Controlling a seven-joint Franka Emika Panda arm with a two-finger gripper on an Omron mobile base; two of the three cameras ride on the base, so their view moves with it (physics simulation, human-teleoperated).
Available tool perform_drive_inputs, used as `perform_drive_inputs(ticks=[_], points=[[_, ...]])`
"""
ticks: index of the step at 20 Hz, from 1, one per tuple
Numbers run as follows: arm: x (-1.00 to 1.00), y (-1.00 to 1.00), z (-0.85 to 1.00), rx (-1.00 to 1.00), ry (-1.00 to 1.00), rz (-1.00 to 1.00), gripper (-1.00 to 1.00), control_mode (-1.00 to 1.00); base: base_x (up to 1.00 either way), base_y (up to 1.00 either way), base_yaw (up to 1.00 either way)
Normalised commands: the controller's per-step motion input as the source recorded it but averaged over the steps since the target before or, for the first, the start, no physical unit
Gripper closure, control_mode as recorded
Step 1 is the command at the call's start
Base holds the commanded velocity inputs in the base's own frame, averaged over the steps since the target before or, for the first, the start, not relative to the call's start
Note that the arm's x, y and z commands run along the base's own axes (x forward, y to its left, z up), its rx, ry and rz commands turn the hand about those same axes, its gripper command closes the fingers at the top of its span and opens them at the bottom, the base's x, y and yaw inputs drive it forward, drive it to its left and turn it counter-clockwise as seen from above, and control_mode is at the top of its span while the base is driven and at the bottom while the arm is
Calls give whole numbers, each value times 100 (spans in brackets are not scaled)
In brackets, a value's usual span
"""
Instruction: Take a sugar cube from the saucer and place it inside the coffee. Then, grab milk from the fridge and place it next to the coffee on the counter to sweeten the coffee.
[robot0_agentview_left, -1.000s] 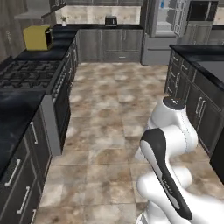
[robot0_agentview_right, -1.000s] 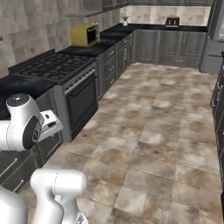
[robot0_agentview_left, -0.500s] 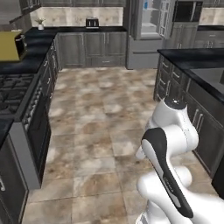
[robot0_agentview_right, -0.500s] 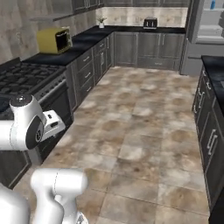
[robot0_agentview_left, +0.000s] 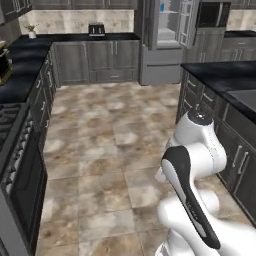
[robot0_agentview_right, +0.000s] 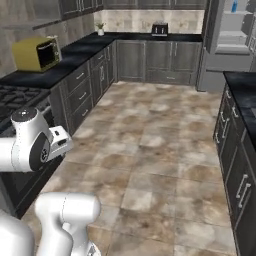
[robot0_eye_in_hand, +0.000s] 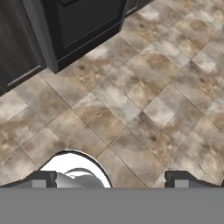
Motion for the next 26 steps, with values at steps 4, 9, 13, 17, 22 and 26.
perform_drive_inputs(ticks=[4,9,13,17,22,26], points=[[0,0,0,0,0,0,-100,100,100,-18,-9],[0,0,0,0,0,0,-100,100,100,-63,-6],[0,0,0,0,0,0,-100,100,100,-73,-4],[0,0,0,0,0,0,-100,100,100,-61,-5],[0,0,0,0,0,0,-100,100,100,-15,-3],[0,0,0,0,0,0,-100,100,100,0,-2]])
